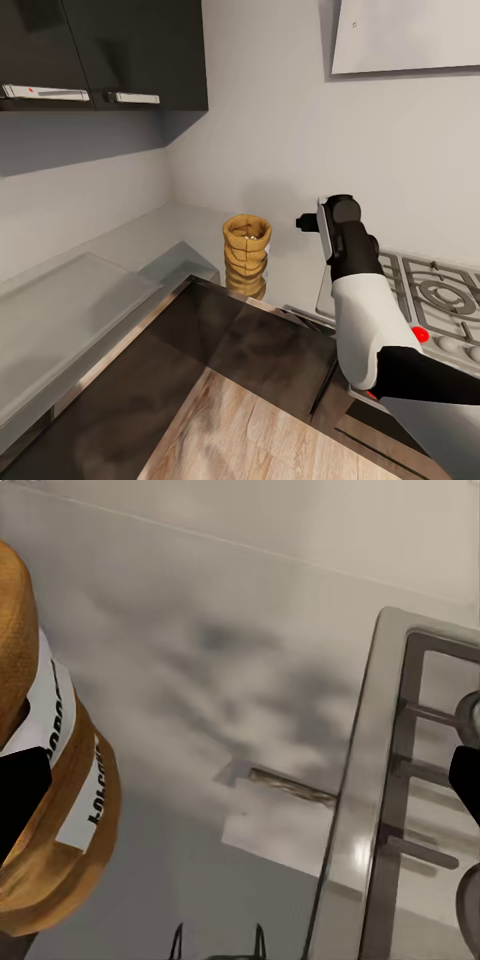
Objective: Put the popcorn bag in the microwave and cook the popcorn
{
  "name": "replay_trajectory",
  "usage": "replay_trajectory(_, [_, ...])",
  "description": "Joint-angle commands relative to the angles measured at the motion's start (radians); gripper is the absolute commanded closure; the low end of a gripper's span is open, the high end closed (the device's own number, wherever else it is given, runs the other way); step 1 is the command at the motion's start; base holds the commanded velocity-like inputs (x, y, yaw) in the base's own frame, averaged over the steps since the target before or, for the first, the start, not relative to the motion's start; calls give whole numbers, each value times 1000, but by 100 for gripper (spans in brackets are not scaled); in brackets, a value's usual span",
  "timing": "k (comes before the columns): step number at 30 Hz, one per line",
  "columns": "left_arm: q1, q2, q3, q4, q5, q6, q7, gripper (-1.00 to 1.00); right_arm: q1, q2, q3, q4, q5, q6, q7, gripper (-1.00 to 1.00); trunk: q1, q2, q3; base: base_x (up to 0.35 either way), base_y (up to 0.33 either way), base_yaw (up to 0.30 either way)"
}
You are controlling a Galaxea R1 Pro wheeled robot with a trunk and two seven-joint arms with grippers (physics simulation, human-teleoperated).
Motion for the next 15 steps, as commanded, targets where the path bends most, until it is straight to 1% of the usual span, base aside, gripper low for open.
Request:
replay_trajectory(1, [0, 0, 2, -1, 5, -2, 0, -100, -1, 1, -2, -2, 1, 3, -1, -100, 0, -1, -1, 0, 0, 0])
replay_trajectory(5, [0, 0, 3, -1, 5, -2, 0, -100, -1, 1, -3, -15, 2, 3, -2, -100, 0, -1, -1, 0, 0, 0])
replay_trajectory(6, [0, 0, 3, -1, 5, -2, 0, -100, -1, 1, -2, -30, 3, 3, -3, -100, 0, -1, -1, 0, 0, 0])
replay_trajectory(8, [0, 0, 3, -1, 5, -2, 0, -100, 0, 1, -1, -90, 5, 3, -6, -100, 0, -1, -1, 0, 0, 0])
replay_trajectory(10, [0, 0, 3, -1, 5, -2, 0, -100, 0, 1, -1, -123, 3, 3, -5, -100, 0, -1, -1, 0, 0, 19])
replay_trajectory(12, [0, 0, 3, -1, 5, -2, 0, -100, 0, 1, -1, -133, 3, 3, -5, -100, 0, -1, -1, 0, 0, 148])
replay_trajectory(15, [0, 0, 3, -1, 5, -2, 1, -100, 0, 1, -1, -136, 3, 3, -4, -100, 0, -1, -1, 0, 0, 231])
